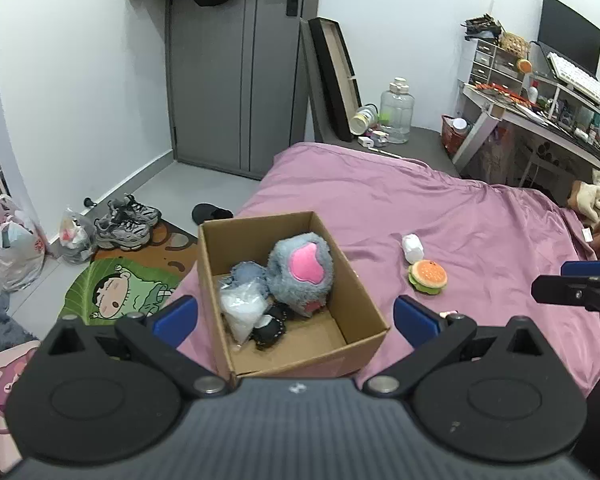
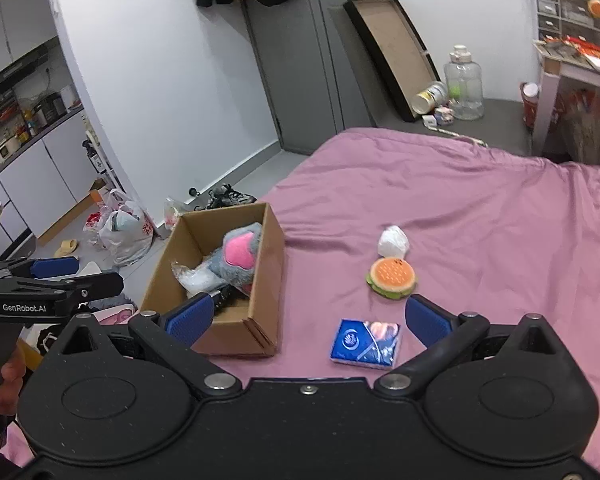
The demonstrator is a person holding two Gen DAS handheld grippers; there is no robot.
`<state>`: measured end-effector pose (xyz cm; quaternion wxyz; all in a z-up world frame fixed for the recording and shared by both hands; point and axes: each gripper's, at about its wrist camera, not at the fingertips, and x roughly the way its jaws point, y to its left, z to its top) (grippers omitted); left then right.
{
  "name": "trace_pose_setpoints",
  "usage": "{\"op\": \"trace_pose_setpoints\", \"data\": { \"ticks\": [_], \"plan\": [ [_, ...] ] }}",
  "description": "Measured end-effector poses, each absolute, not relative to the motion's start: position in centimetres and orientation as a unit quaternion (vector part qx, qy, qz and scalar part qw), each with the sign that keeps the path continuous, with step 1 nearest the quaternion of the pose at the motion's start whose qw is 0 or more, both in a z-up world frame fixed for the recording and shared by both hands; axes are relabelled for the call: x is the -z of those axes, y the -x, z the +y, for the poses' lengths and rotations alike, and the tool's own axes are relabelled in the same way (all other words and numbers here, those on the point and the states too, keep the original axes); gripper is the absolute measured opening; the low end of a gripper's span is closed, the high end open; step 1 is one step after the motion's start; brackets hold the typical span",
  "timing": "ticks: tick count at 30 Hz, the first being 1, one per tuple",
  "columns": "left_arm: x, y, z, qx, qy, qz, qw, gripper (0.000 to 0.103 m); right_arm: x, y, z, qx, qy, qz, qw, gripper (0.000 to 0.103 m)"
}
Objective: Organize soft objects
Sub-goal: 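Move both tools from the box toward the tissue packet and burger plush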
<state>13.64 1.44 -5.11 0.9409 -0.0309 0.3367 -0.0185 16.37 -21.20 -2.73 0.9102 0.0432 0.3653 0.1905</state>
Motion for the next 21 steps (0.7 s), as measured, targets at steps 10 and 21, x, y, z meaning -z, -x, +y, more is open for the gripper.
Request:
{"op": "trace_pose_setpoints", "data": {
  "ticks": [10, 21],
  "plan": [
    [5.0, -15.1, -0.1, 0.047, 0.033, 0.338, 0.94, 0.103, 3.9, -17.1, -24.1, -0.166, -0.074, 0.381, 0.906, 0.103],
    [5.6, -18.0, -4.4, 0.108, 0.002, 0.345, 0.932, 0.1, 5.7, -18.6, -27.2, -0.152, -0.108, 0.396, 0.899, 0.087]
  ]
}}
